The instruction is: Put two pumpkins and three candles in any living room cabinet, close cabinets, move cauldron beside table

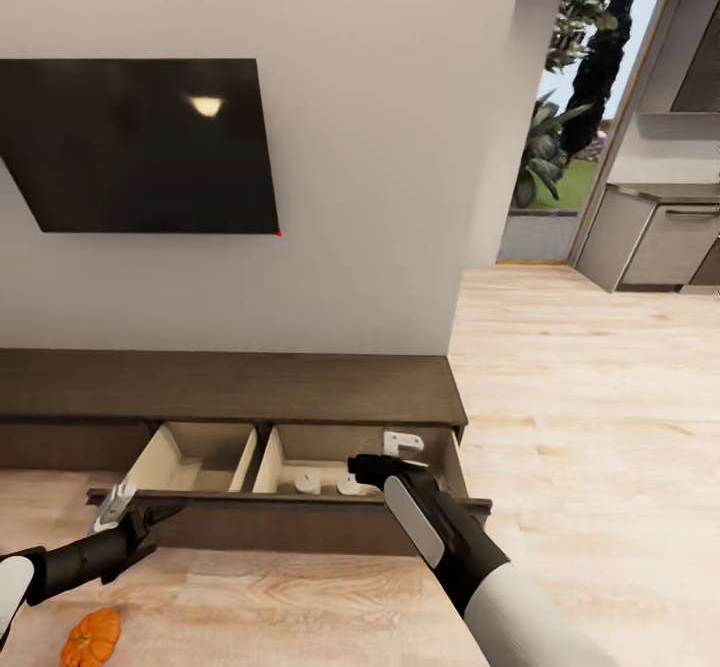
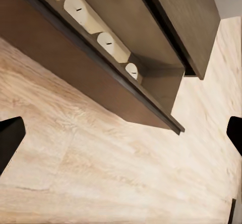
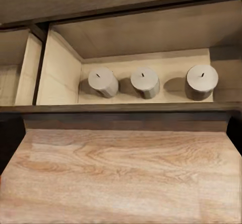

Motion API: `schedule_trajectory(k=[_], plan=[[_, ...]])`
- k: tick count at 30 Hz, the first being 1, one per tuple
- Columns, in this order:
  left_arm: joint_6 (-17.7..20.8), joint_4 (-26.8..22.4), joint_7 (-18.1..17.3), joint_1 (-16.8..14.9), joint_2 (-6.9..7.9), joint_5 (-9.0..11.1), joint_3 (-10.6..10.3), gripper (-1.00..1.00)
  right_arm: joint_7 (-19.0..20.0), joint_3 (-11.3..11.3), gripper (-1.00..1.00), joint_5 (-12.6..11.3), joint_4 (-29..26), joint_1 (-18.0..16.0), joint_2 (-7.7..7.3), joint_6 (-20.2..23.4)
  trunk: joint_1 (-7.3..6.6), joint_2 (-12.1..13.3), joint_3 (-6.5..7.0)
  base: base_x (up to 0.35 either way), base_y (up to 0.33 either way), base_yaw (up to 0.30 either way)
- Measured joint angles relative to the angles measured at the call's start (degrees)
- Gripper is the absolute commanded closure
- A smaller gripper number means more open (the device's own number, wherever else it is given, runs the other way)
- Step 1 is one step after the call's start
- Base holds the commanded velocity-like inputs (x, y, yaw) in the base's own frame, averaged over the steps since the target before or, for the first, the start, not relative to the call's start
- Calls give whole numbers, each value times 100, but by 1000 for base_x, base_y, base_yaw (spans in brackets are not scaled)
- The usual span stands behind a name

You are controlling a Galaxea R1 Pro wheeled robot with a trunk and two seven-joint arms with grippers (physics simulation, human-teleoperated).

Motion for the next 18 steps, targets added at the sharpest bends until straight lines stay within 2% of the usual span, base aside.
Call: schedule_trajectory(k=[4,5,6,7,8,9,10,12,15,18], plan=[[-245,-17,574,0,-197,-5,-33,-100,-12,129,-100,-6,2,0,0,-2,-88,160,72,-323,0,0],[-366,-44,999,1,-345,-7,-49,-100,-24,147,-100,-10,12,0,0,2,-110,201,90,-323,0,0],[-403,-50,1128,0,-389,-6,-53,-100,-28,153,-100,-12,15,0,0,5,-132,241,108,-323,0,0],[-518,-72,1465,0,-503,-5,-89,-100,-51,163,-100,-16,36,0,0,19,-153,281,126,-323,0,0],[-560,-83,1581,0,-544,-3,-127,-100,-68,166,-100,-18,50,0,0,22,-176,321,144,-323,0,0],[-628,-101,1768,0,-604,-2,-247,-100,-116,167,-100,-20,84,0,0,28,-198,361,162,-323,0,0],[-727,-117,1978,1,-661,3,-525,-100,-230,161,-100,-21,162,0,0,36,-220,401,179,-323,0,0],[-930,-128,2139,-5,-698,-4,-979,-100,-429,150,-100,-23,329,-1,0,55,-220,403,180,-323,0,0],[-1187,-132,2219,-7,-710,-13,-1399,-100,-617,138,-100,-25,497,-6,0,153,-220,403,180,-311,0,0],[-1299,-138,2245,-8,-712,-24,-1583,-100,-693,130,-100,-31,567,-6,0,290,-220,403,180,-282,0,0]])
